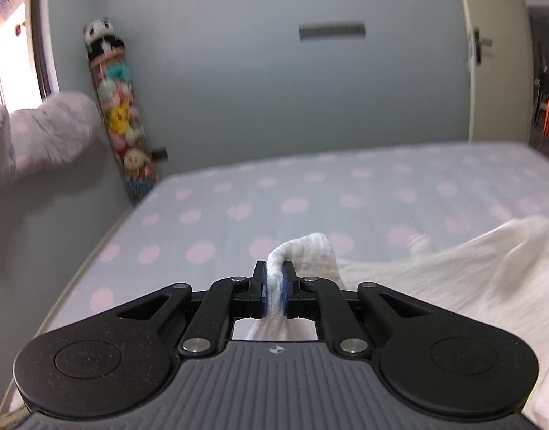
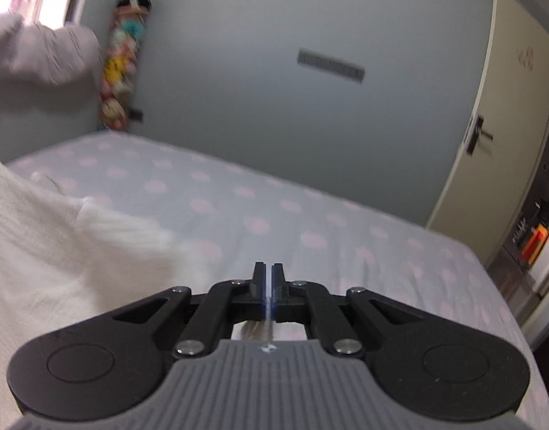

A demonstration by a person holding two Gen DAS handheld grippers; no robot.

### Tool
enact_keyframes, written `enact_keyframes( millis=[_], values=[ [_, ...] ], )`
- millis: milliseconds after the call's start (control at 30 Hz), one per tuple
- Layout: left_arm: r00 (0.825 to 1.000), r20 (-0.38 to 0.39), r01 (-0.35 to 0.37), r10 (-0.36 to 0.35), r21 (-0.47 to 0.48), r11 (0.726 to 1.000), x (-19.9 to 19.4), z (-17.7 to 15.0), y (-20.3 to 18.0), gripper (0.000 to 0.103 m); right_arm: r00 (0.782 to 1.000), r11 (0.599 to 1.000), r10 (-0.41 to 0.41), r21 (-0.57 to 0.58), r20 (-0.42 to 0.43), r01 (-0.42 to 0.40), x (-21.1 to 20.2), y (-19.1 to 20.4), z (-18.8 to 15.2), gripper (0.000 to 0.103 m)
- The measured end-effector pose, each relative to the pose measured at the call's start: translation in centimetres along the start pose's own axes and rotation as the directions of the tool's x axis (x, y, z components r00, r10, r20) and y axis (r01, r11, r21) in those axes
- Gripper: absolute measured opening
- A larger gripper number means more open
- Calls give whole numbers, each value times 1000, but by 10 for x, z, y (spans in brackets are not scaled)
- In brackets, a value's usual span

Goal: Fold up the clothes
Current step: 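Raise the white shirt high with both tools and shake it out, then lay the white shirt flat on the bed and open both tools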

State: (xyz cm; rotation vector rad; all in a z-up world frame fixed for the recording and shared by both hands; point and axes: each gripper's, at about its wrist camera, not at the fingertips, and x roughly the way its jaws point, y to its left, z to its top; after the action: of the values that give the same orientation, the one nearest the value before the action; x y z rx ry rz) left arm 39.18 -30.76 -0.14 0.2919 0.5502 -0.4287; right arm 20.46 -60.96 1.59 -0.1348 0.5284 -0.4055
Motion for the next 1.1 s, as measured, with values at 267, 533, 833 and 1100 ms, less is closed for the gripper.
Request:
enact_keyframes(
  millis=[267,533,833,1100],
  values=[
    [978,-203,-43,48,30,999,95,-54,-8,7,977,994,42,110,-210,-19,99,-11,-66,3],
    [978,-209,-25,24,-3,1000,98,-60,-1,48,961,973,98,230,-260,-37,118,-21,-85,14],
    [982,-190,-6,3,-17,1000,28,-82,28,50,942,958,156,278,-297,-71,55,-35,-118,26],
    [977,-213,-25,-2,-122,992,-48,-137,55,50,915,918,232,386,-330,-93,-10,-35,-177,37]
  ],
)
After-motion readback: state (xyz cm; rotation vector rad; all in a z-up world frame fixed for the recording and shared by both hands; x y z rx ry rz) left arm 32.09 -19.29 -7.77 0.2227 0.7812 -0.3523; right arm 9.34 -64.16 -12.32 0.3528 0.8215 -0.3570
